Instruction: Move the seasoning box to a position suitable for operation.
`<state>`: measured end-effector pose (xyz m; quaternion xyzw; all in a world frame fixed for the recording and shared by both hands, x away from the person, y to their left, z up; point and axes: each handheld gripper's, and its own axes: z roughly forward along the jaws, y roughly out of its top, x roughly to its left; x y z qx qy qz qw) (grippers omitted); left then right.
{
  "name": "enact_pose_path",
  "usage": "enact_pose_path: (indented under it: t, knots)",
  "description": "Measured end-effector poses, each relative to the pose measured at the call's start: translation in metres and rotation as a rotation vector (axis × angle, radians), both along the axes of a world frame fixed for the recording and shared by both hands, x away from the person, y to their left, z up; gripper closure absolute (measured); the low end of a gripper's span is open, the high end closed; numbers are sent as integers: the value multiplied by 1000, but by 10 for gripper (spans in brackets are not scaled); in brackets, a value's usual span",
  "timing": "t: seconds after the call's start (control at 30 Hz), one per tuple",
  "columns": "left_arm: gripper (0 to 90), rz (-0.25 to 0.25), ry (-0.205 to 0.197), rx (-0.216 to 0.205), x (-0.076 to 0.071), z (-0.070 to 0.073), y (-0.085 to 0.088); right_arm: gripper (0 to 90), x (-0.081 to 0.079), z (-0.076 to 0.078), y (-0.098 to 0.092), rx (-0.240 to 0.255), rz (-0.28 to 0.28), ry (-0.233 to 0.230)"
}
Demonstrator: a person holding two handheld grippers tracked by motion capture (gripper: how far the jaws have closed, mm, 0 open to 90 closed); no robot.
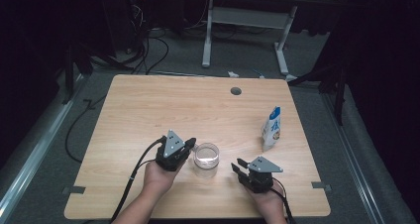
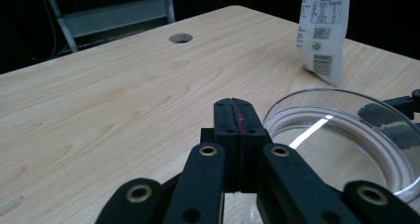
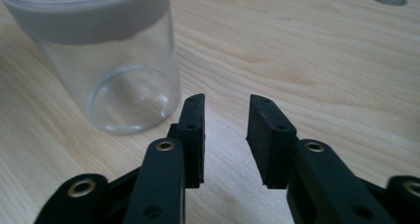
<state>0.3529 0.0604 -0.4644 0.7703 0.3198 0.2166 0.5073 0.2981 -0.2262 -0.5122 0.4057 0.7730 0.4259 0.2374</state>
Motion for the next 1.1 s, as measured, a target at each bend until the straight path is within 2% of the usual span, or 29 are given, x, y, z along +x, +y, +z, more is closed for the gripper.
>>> enact_pose_path:
  t: [0.07, 0.17, 0.2, 0.23, 0.4, 0.67, 1.1]
  knots:
    - [900, 1, 1, 0, 0, 0, 0, 742, -3, 6, 4, 18, 19, -27]
    - [900, 3, 2, 1, 1, -1, 0, 779, -4, 10, 6, 27, 30, -43]
    - [900, 4, 2, -1, 1, -1, 0, 807, -6, 14, 9, 50, 39, -53]
    - [900, 4, 2, -1, 1, -1, 0, 807, -6, 14, 9, 50, 39, -53]
    - [900, 3, 1, -4, 0, -1, 0, 892, -9, 27, 19, 78, 83, -95]
    - [900, 6, 1, -4, 1, -1, 0, 900, -10, 28, 32, 59, 121, -105]
    - [900, 7, -3, -4, 0, -1, 0, 898, -11, 28, 34, 46, 125, -100]
